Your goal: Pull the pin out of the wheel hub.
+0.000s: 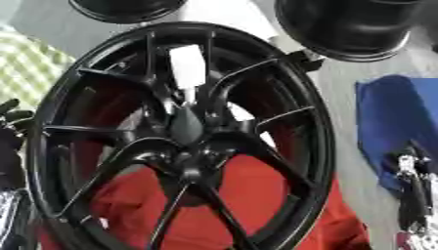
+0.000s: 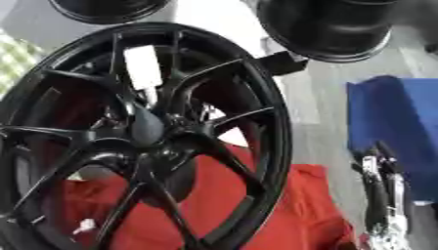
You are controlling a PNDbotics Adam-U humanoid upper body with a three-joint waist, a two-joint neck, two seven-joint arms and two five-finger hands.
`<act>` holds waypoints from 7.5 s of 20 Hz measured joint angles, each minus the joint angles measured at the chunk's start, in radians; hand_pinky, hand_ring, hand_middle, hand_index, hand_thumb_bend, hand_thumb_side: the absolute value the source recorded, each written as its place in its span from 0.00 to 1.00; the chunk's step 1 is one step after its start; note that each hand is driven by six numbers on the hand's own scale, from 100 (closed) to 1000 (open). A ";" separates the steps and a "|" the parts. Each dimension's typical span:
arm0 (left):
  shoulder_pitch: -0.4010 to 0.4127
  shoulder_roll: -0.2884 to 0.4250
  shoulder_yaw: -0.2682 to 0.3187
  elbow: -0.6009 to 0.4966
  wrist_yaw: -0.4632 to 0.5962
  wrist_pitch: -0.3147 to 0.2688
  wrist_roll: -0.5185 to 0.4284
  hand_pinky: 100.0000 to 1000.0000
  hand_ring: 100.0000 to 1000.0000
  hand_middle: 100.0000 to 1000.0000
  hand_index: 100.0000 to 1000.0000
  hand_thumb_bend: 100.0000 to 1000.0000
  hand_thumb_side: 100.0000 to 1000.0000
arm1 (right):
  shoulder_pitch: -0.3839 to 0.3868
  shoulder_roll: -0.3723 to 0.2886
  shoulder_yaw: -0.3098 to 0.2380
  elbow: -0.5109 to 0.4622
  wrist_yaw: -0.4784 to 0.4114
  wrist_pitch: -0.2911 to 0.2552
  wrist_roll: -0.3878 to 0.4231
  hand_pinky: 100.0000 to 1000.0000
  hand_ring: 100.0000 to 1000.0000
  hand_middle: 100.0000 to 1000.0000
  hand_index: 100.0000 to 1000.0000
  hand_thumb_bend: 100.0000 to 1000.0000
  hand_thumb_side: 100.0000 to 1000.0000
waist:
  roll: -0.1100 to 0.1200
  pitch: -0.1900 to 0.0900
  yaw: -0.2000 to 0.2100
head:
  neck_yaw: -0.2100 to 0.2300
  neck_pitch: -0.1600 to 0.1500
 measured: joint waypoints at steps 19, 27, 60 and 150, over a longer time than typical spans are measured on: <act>-0.040 0.037 -0.004 -0.165 -0.009 -0.016 -0.036 0.68 0.56 0.50 0.73 0.01 0.81 | -0.008 0.005 -0.009 -0.020 0.012 0.008 -0.001 0.70 0.72 0.58 0.88 0.06 0.48 | 0.000 0.002 -0.010 | 0.000 0.017; 0.014 0.052 -0.006 -0.129 -0.024 0.013 -0.007 0.68 0.56 0.50 0.74 0.04 0.94 | 0.173 -0.179 -0.012 -0.345 0.179 0.054 0.068 0.75 0.74 0.61 0.87 0.16 0.34 | -0.013 -0.012 -0.032 | 0.021 0.025; 0.108 0.070 -0.042 -0.068 -0.106 0.018 -0.001 0.68 0.57 0.50 0.74 0.03 0.97 | -0.482 -0.827 0.149 -0.407 0.218 0.083 0.743 0.88 0.83 0.74 0.85 0.46 0.22 | -0.104 -0.044 0.020 | -0.048 0.034; -0.020 -0.061 -0.142 -0.036 -0.120 0.016 -0.099 0.70 0.59 0.51 0.73 0.05 1.00 | -0.621 -0.639 0.400 -0.308 0.281 0.520 0.786 0.70 0.72 0.54 0.79 0.34 0.00 | -0.155 0.012 0.265 | -0.300 -0.010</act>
